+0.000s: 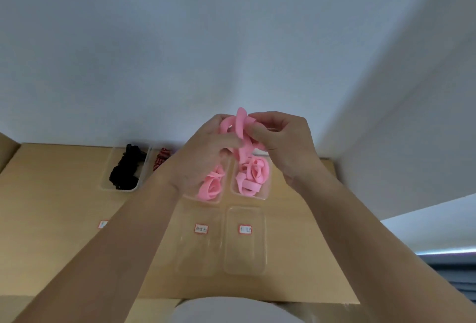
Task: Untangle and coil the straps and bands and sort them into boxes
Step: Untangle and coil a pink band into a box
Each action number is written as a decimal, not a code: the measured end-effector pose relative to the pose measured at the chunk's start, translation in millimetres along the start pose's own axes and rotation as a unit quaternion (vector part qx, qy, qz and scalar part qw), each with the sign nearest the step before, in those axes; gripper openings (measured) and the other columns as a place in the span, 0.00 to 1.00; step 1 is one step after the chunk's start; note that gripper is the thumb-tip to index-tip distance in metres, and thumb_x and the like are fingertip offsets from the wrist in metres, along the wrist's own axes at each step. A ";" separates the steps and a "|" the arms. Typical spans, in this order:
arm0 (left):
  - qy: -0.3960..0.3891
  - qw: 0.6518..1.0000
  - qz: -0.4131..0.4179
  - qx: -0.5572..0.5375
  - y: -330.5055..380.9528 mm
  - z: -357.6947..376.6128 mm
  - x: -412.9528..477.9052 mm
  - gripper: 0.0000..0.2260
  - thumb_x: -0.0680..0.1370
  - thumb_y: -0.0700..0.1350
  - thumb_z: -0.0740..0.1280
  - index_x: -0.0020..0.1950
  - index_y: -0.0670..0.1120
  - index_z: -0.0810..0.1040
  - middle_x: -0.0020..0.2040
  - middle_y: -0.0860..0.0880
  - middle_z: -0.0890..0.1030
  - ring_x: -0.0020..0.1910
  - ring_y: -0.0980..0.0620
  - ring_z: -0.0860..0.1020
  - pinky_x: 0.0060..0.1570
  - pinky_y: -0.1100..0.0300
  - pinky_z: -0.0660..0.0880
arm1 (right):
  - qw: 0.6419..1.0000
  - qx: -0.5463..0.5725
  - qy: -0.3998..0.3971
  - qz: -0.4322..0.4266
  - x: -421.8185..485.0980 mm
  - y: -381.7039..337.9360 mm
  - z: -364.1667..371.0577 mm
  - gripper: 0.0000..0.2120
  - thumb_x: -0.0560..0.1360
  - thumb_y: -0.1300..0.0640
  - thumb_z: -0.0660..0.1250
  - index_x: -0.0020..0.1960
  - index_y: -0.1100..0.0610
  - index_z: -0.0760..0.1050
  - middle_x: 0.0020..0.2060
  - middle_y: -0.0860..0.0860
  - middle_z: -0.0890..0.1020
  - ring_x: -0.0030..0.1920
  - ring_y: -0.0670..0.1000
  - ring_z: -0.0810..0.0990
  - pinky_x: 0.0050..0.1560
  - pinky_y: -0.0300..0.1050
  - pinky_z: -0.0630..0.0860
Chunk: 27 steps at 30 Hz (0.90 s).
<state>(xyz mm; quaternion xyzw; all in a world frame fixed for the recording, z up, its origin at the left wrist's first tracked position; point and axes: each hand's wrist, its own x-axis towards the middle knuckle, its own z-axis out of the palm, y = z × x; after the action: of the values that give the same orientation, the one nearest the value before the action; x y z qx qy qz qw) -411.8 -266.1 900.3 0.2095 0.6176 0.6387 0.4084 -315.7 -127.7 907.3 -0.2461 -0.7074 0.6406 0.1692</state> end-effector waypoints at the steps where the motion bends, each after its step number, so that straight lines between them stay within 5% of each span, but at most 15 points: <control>1: 0.014 1.000 -0.002 0.002 0.5 -8.4 0.1 0.19 0.74 0.39 0.71 0.64 0.42 0.76 0.58 0.42 0.84 0.60 0.42 0.83 0.65 0.39 0.76 | 1.000 0.002 -0.001 -0.003 2.4 -0.8 7.7 0.06 0.75 0.59 0.73 0.51 0.57 0.86 0.43 0.51 0.88 0.46 0.51 0.86 0.47 0.47 0.83; 4: 0.045 0.997 0.021 0.067 -0.6 -31.9 0.5 0.16 0.73 0.46 0.78 0.59 0.48 0.80 0.56 0.47 0.85 0.57 0.46 0.84 0.62 0.40 0.79 | 1.000 -0.004 -0.002 -0.008 10.5 -0.8 27.1 0.05 0.76 0.60 0.73 0.51 0.58 0.86 0.41 0.51 0.87 0.43 0.48 0.86 0.42 0.40 0.81; 8: 0.070 0.990 0.044 0.114 -12.2 -57.1 5.3 0.11 0.79 0.45 0.73 0.61 0.48 0.83 0.57 0.47 0.85 0.56 0.46 0.85 0.58 0.41 0.81 | 1.000 0.002 -0.011 0.017 19.7 12.3 44.6 0.05 0.76 0.60 0.73 0.50 0.57 0.86 0.42 0.56 0.87 0.47 0.59 0.86 0.51 0.58 0.84; 16: 0.128 0.988 -0.042 0.082 -81.5 -85.3 36.8 0.12 0.81 0.40 0.70 0.64 0.47 0.78 0.58 0.45 0.83 0.56 0.46 0.84 0.57 0.44 0.81 | 0.992 -0.016 0.015 0.123 43.9 84.8 77.3 0.05 0.73 0.57 0.76 0.48 0.56 0.85 0.40 0.54 0.87 0.45 0.56 0.87 0.50 0.60 0.84; 22: 0.129 0.959 -0.097 0.232 -134.3 -103.8 66.5 0.14 0.80 0.42 0.68 0.66 0.46 0.81 0.60 0.48 0.83 0.59 0.47 0.81 0.63 0.45 0.78 | 0.980 -0.059 0.002 0.189 51.6 144.2 101.0 0.09 0.75 0.59 0.72 0.43 0.45 0.82 0.39 0.48 0.87 0.47 0.54 0.86 0.53 0.55 0.83; 27: 0.100 0.899 -0.084 0.418 -147.0 -102.5 83.5 0.12 0.83 0.43 0.60 0.62 0.41 0.79 0.59 0.40 0.81 0.58 0.41 0.79 0.62 0.46 0.74 | 0.971 -0.052 0.036 0.232 60.2 161.6 109.8 0.06 0.75 0.60 0.71 0.52 0.57 0.83 0.43 0.54 0.86 0.48 0.57 0.86 0.49 0.48 0.83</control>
<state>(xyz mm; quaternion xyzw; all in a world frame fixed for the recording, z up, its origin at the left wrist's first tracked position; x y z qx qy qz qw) -500.6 -278.5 724.1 0.2434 0.8804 0.3028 0.2719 -404.8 -174.7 729.4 -0.4348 -0.6567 0.6155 0.0284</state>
